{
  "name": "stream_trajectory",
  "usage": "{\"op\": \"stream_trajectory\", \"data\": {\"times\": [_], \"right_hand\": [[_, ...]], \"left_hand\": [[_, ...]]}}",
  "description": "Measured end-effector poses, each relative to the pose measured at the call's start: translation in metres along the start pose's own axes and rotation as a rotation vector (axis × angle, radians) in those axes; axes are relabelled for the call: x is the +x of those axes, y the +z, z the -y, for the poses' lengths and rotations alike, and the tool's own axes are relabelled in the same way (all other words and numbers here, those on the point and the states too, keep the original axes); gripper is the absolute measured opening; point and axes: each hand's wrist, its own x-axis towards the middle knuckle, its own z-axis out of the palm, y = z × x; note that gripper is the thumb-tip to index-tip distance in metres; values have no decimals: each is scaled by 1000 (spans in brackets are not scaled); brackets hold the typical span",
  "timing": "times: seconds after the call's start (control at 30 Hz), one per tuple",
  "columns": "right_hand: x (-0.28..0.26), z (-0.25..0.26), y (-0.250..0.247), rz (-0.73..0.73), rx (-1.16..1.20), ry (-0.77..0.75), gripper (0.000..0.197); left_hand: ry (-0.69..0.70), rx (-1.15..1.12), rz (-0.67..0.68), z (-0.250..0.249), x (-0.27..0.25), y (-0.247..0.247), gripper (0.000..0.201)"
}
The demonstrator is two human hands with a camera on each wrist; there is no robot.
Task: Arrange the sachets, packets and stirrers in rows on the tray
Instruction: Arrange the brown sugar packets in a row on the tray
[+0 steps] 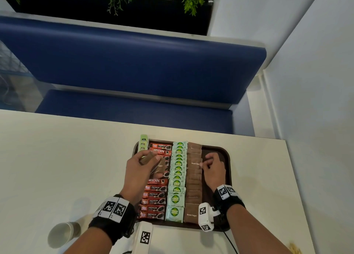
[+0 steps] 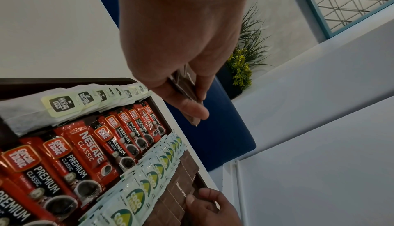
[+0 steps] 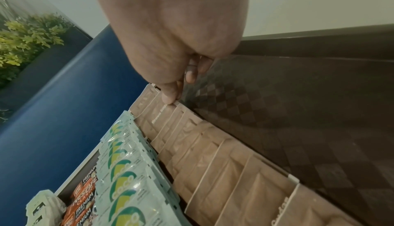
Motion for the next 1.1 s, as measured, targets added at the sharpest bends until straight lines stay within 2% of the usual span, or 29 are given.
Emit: {"op": "stream_trajectory", "data": {"times": [0.27,0.4,0.5,0.63,0.77,0.93,1.0,1.1], "right_hand": [[-4,2,-3,14,4,49,30],[-15,23,-18,-41,112,26,24],[-34,61,-34,100,318,-6,21],[-56,106,-56,375,434,-137,27],[-63,123,-69,414,445,-210,21],[-63,129,-80,360,595,-128,11],[-60,129,-83,333,553,-139,12],[-56,130,-89,376,399,-253,20]], "left_hand": [[-2,-25,17,0,1,2,23],[-88,-131,83,-3,3,10,19],[-112,-203,180,-7,-1,18,23],[-44,-168,278,-15,-9,27,40],[-5,-66,279,-21,-13,33,49],[-53,-12,322,-28,-19,28,31],[-77,41,325,-28,-18,25,21],[-114,104,303,-28,-15,22,10]]}}
